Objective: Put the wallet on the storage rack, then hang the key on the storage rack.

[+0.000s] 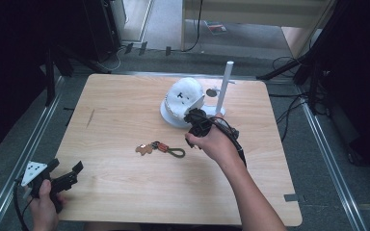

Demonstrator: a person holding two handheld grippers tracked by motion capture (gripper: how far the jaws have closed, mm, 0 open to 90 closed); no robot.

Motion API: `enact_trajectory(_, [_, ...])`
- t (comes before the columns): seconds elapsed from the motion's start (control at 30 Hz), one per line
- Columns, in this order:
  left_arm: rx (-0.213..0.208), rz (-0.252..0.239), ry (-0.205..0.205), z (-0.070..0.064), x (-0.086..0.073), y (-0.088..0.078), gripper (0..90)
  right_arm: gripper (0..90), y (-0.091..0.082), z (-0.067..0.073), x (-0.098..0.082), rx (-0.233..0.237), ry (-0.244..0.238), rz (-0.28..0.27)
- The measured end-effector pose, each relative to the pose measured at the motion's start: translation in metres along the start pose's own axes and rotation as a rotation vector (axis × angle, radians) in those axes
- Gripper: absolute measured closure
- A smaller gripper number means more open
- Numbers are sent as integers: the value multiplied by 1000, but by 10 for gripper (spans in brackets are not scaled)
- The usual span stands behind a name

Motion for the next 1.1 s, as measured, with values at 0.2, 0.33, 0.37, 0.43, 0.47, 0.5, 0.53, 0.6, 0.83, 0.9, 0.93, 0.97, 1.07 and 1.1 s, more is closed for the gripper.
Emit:
enact_trajectory(0.2, [-1, -8, -7, 0, 0, 0, 72, 631, 14, 5, 4, -16, -9, 45])
enact_trajectory(0.33, [-2, -13, -7, 0, 0, -1, 72, 637, 23, 10, 7, -26, -41, 73])
enact_trajectory(0.37, [-3, -15, -7, 0, 0, -1, 72, 637, 25, 10, 9, -28, -44, 76])
enact_trajectory(0.43, [-5, -13, -8, 0, 0, -1, 72, 637, 27, 10, 11, -20, -38, 75])
enact_trajectory(0.47, [-5, -11, -7, 0, 0, -1, 72, 638, 27, 11, 12, -14, -35, 73])
enact_trajectory(0.5, [-3, -8, -5, 0, 0, -1, 72, 637, 27, 12, 13, -5, -23, 78])
enact_trajectory(0.53, [-2, -5, -4, 0, 0, 0, 72, 637, 28, 12, 14, 3, -27, 78])
enact_trajectory(0.6, [-2, 0, -2, 0, 0, 0, 72, 638, 30, 14, 15, 12, -23, 81])
enact_trajectory(0.83, [-5, -5, -6, 0, 0, 0, 72, 640, 38, 16, 20, 21, -21, 95])
enact_trajectory(0.9, [-7, -6, -6, 1, 0, 0, 72, 641, 41, 17, 22, 23, -15, 100])
enact_trajectory(0.93, [-7, -7, -6, 1, 0, 0, 72, 641, 44, 17, 23, 25, -11, 105])
enact_trajectory(0.97, [-7, -8, -6, 1, 0, 0, 72, 641, 45, 17, 23, 28, -16, 106])
enact_trajectory(1.07, [-5, -5, -5, 1, 0, 0, 72, 641, 48, 17, 25, 32, -12, 109])
enact_trajectory(1.1, [-5, -5, -5, 1, 0, 0, 72, 640, 49, 17, 25, 33, -8, 112])
Point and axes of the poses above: each handheld gripper's, and its own axes: y roughly forward along the jaws, x roughly out of its top, z roughly to its left, the point moved 5 cm from there along y, roughly forward along the jaws, and after that the axes turned 14 degrees about z, right-handed, at the moved point
